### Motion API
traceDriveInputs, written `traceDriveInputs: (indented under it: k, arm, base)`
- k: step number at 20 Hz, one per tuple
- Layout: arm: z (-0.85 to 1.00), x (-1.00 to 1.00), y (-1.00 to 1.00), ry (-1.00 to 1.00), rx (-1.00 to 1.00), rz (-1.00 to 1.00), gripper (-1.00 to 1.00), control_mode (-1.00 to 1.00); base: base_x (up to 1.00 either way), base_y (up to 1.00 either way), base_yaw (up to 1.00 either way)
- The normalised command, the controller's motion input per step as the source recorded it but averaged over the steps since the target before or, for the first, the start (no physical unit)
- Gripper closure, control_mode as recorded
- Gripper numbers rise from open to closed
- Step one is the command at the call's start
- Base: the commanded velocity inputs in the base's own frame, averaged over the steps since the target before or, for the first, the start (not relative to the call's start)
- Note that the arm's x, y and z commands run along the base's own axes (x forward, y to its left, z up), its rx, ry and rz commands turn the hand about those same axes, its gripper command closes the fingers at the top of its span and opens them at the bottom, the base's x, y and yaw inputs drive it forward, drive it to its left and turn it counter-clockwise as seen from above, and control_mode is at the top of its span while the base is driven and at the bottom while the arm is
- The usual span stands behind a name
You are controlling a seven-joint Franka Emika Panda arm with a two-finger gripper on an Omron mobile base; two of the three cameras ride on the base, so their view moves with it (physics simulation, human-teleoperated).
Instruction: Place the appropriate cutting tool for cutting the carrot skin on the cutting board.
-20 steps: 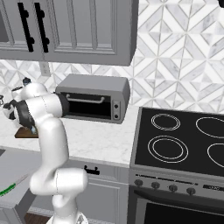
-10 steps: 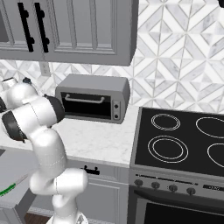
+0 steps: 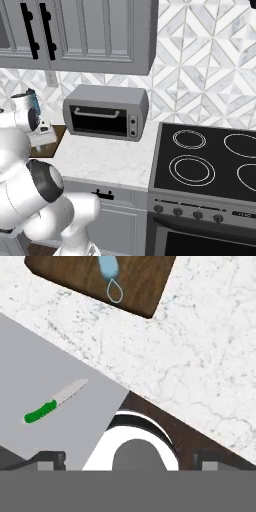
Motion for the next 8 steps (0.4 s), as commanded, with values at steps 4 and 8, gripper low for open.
traceDriveInputs:
  k: [4,8]
  arm:
    - [0.43,-1.0,-1.0,-0.02,0.12,-0.12,-1.0,-1.0]
    - [0.37,-1.0,-1.0,-0.09,0.1,-0.15,-1.0,-1.0]
  base:
    - [0.0,0.0,0.0]
    - [0.0,0.0,0.0]
